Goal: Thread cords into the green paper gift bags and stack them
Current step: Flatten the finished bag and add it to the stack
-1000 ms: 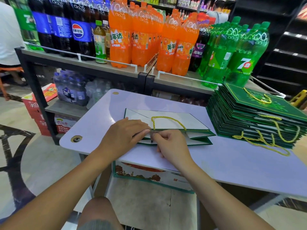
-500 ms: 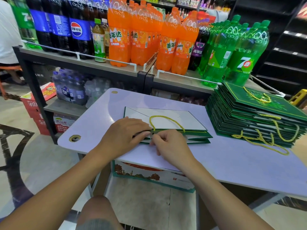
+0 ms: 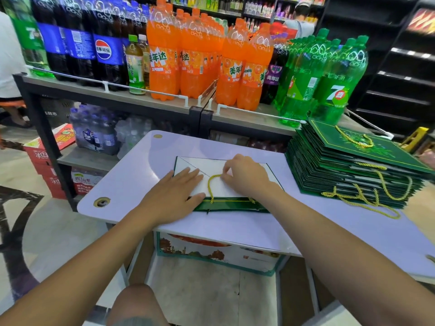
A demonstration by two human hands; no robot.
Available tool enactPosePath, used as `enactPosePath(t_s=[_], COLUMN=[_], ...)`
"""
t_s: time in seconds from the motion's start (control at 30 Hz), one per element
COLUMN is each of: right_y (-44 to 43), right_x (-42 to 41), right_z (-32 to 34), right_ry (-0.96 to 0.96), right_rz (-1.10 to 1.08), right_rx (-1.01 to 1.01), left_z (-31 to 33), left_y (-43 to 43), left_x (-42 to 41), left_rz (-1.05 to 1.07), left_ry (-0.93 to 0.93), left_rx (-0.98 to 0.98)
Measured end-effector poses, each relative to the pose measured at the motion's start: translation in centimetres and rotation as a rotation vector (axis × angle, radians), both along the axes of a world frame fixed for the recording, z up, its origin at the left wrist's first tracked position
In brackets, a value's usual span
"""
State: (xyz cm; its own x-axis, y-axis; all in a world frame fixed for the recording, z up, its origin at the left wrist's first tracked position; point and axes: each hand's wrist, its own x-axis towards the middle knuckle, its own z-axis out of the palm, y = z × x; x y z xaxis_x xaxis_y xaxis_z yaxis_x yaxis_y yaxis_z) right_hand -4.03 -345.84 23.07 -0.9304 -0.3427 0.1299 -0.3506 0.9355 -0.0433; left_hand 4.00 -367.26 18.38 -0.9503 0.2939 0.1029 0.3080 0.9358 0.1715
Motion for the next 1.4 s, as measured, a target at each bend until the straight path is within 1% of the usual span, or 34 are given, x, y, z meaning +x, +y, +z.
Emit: enactPosePath(t_s=[0.03,0.07,0.1,0.17,0.2,0.23,0.27,0.3,0.4,0.43,0.5,0.67,0.9,1.0,1.1,1.2,1.27,1.33,1.37,1.4], right_y=[0.2,0.4,0.5,0.5,0.6,0.4,0.3,0.2,-0.1,-0.2,-0.3,-0.9,-0.8,-0.2,1.7,5.0,7.4,9.6,10.5,11.2], right_x=[-0.7,-1.3,-1.9,-2.5,-2.6,-2.4,-2.3,-2.3,-2.6,-2.8,-3.1,-3.4,-3.7,-3.7,-3.1,-1.2,0.8,2.7,3.7,4.6], right_z=[-0.3,-0.2,0.1,1.3,1.8,2.2,2.4,2.4,1.4,0.9,0.2,-1.2,-2.6,-2.4,-1.4,-0.8,-0.7,-0.9,-1.0,-1.2], right_ry=[0.002,-0.025,-0.098,-0.312,-0.388,-0.42,-0.406,-0.341,-0.036,0.048,0.137,0.228,0.166,0.115,0.053,0.011,0.021,0.066,0.058,0.024], right_rz=[0.012,0.012,-0.006,-0.057,-0.084,-0.099,-0.1,-0.089,-0.069,-0.076,-0.111,-0.173,-0.216,-0.158,-0.07,0.0,-0.04,-0.122,-0.15,-0.147], right_rx=[-0.042,-0.14,-0.3,-0.632,-0.725,-0.754,-0.738,-0.666,-0.212,-0.101,-0.016,-0.058,-0.096,-0.14,-0.257,-0.297,-0.24,-0.093,-0.052,-0.051], left_z=[0.1,0.1,0.1,-0.1,-0.1,-0.2,-0.2,-0.2,-0.5,-0.5,-0.6,-0.5,-0.2,-0.1,0.0,0.2,0.3,0.3,0.3,0.4], left_y=[0.0,0.0,0.0,0.0,-0.1,-0.2,-0.2,-0.2,-0.2,-0.3,-0.3,-0.3,-0.1,-0.1,-0.1,-0.2,-0.4,-0.5,-0.6,-0.6], left_x=[0.1,0.1,0.1,0.0,0.0,0.0,0.0,-0.1,-0.4,-0.5,-0.5,-0.4,-0.3,-0.1,0.4,0.7,0.8,0.8,0.8,0.9], left_rz=[-0.002,-0.004,-0.007,-0.015,-0.019,-0.022,-0.027,-0.034,-0.05,-0.054,-0.057,-0.063,-0.058,-0.055,-0.032,0.016,0.029,0.019,0.012,0.006], left_ry=[-0.003,-0.004,-0.003,-0.004,-0.005,-0.005,-0.005,-0.005,-0.004,-0.004,-0.008,-0.023,-0.018,-0.018,0.031,0.087,0.088,0.084,0.076,0.069], left_rx=[0.0,-0.004,-0.007,-0.01,-0.01,-0.011,-0.01,-0.009,-0.01,-0.011,-0.013,-0.012,-0.02,-0.012,0.085,0.201,0.234,0.23,0.229,0.23])
